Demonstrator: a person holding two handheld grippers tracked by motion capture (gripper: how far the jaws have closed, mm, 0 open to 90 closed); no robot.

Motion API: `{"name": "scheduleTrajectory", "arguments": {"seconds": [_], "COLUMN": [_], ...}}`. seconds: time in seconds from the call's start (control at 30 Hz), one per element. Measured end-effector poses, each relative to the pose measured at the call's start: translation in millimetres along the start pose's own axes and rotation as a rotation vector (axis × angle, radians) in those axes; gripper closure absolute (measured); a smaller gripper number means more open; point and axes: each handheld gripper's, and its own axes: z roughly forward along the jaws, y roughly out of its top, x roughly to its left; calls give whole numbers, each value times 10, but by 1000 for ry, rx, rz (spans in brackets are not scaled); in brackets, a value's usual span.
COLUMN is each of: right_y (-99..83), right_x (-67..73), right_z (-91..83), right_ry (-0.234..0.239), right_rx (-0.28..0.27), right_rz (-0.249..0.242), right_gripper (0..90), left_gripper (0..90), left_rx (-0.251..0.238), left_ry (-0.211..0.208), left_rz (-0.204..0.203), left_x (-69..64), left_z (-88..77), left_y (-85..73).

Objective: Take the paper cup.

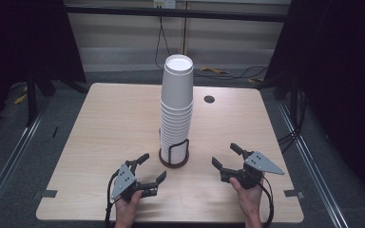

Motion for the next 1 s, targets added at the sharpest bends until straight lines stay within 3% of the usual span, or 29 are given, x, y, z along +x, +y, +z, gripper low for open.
{"name": "scheduleTrajectory", "arguments": {"seconds": [0.1,0.33,0.67,0.73,1.0], "right_y": [89,251,486,541,738], "right_x": [-4,-9,12,1,34], "right_z": [18,57,128,158,231], "right_ry": [-4,46,86,122,176], "right_rx": [-14,-17,-26,-20,-11], "right_rz": [-10,9,-15,4,1], "right_gripper": [130,132,143,171,160], "left_gripper": [153,153,153,153,153], "left_rx": [0,3,3,3,2], "left_ry": [0,-2,-3,-3,-4], "left_rz": [0,19,19,19,20], "left_x": [0,13,13,13,15], "left_z": [0,-3,-3,-3,-3], "left_y": [0,4,4,4,4]}}
